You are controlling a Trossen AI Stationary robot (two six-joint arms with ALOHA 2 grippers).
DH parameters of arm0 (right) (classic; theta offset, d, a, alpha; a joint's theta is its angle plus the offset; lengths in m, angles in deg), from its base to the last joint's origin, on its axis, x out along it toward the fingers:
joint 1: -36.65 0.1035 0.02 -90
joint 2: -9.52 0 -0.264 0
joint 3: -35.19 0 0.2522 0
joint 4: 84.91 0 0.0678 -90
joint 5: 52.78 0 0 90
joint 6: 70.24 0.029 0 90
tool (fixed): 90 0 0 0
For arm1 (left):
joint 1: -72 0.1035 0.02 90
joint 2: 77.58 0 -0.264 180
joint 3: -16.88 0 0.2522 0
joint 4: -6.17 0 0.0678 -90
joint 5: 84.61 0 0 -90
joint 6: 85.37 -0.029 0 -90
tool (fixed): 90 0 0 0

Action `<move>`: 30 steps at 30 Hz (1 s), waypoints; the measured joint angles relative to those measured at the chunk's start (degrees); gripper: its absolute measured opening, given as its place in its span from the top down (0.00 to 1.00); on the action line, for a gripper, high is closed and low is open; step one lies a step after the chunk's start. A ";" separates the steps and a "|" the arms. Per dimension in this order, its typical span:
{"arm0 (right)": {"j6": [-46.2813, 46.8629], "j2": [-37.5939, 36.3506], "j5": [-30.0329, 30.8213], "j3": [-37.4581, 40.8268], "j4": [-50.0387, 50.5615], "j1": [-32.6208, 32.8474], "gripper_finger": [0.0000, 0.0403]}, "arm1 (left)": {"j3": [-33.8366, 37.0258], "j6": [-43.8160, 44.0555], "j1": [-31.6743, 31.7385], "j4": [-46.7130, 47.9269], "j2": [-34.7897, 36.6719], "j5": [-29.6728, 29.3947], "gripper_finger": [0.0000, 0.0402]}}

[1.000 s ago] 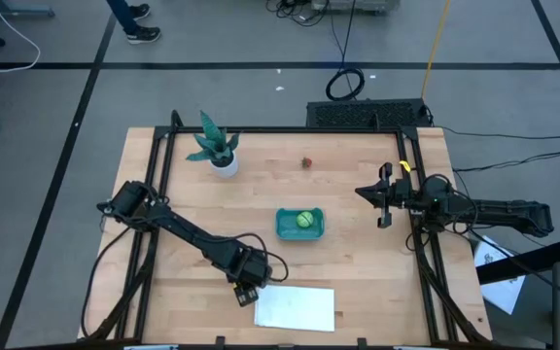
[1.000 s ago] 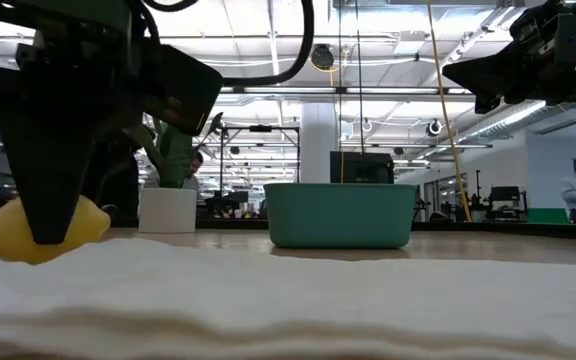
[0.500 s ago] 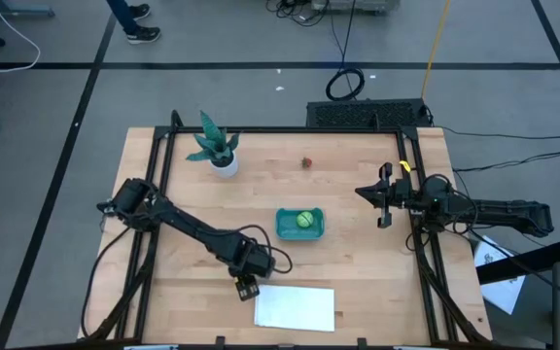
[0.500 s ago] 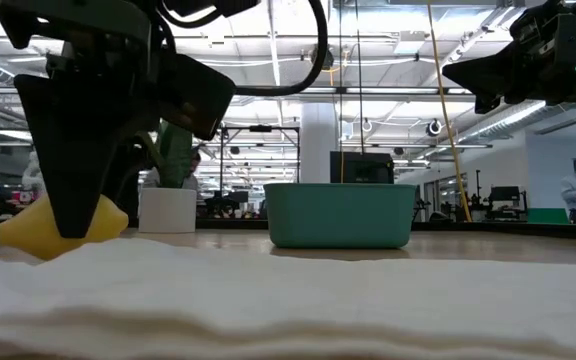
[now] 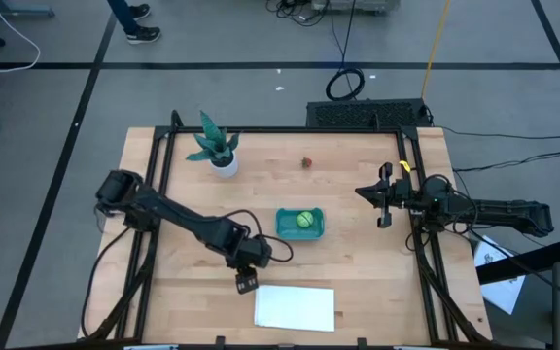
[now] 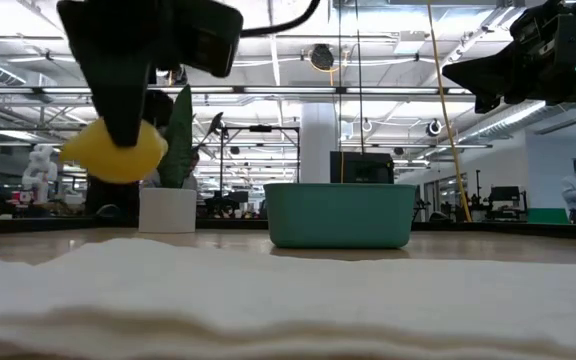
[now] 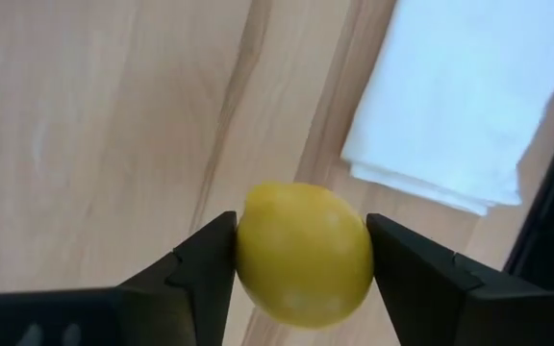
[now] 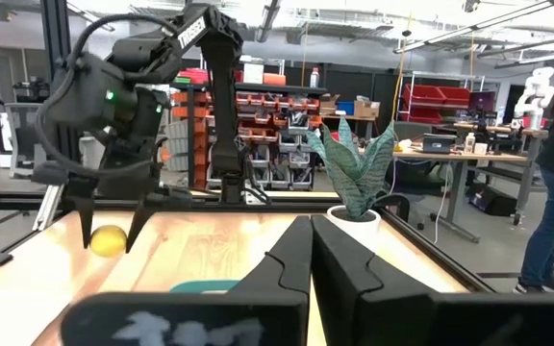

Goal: Pick and placing Produce into tupperware
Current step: Put the yellow lemon into the blue bin

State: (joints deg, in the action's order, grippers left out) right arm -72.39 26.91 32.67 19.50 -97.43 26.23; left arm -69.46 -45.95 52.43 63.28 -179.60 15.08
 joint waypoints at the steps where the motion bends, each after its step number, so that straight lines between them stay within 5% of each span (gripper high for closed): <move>1: 0.00 0.01 0.00 0.00 0.00 0.00 1.00 | 0.00 -0.18 0.06 0.13 0.63 -0.36 0.47; 30: 0.00 0.00 0.00 0.00 -0.04 0.00 1.00 | -0.02 -8.92 8.16 6.51 9.24 0.67 0.47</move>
State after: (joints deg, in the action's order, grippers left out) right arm -72.39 26.91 32.67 19.49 -97.48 26.23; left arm -69.48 -54.87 60.59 69.79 -170.36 15.76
